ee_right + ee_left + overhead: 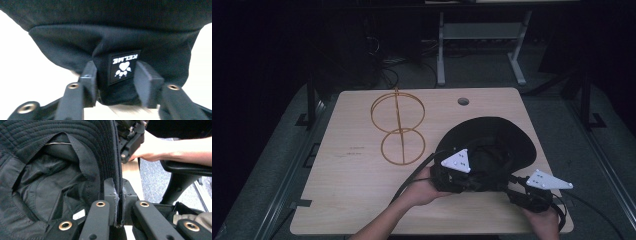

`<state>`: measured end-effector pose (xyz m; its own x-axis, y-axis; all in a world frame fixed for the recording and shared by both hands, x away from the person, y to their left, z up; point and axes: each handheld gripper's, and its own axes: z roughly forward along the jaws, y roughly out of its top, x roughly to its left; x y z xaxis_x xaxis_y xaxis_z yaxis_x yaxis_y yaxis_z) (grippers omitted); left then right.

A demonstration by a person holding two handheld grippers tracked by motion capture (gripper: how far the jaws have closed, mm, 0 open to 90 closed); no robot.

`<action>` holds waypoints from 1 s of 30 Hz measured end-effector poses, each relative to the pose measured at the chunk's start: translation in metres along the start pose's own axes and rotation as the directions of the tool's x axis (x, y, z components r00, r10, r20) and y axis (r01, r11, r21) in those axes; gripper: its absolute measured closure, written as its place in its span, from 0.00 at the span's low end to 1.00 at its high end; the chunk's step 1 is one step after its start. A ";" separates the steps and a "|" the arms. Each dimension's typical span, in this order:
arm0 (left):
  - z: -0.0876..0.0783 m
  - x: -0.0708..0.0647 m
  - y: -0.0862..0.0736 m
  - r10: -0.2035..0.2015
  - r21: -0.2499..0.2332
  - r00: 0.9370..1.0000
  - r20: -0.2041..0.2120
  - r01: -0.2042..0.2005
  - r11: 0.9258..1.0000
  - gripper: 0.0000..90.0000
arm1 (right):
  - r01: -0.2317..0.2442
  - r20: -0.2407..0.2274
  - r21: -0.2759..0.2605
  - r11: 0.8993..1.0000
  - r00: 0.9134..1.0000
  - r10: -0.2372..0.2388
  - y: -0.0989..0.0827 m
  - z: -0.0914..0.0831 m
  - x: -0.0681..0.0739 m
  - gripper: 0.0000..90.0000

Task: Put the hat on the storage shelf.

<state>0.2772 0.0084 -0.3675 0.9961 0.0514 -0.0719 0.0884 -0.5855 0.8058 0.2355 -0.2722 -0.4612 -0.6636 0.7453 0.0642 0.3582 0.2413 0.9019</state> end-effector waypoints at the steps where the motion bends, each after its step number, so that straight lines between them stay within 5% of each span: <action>1: 0.000 0.000 0.000 0.004 0.003 1.000 -0.003 -0.004 1.000 0.95 | -0.006 -0.006 -0.002 1.000 1.000 0.006 0.000 0.001 0.000 0.69; 8: -0.005 0.002 -0.001 0.001 0.001 0.999 -0.038 -0.001 1.000 0.95 | 0.002 0.008 -0.015 1.000 1.000 -0.002 0.003 -0.001 0.003 0.78; 11: -0.006 0.002 -0.003 0.006 0.007 0.999 -0.052 -0.005 1.000 0.94 | 0.031 0.027 -0.043 0.999 0.999 -0.029 0.005 -0.006 0.007 0.94; 19: -0.007 -0.001 -0.009 0.019 0.037 0.995 -0.098 -0.016 0.999 0.79 | 0.038 0.033 -0.030 0.999 0.999 -0.037 0.011 -0.008 0.009 0.95; 30: -0.017 -0.004 -0.021 0.022 0.060 0.992 -0.122 -0.015 0.998 0.66 | -0.019 0.013 -0.048 0.999 1.000 0.019 0.016 -0.016 0.006 0.96</action>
<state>0.2711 0.0345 -0.3743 0.9904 0.1368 0.0184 0.0732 -0.6334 0.7704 0.2271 -0.2736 -0.4392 -0.6479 0.7580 0.0758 0.3388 0.1975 0.9199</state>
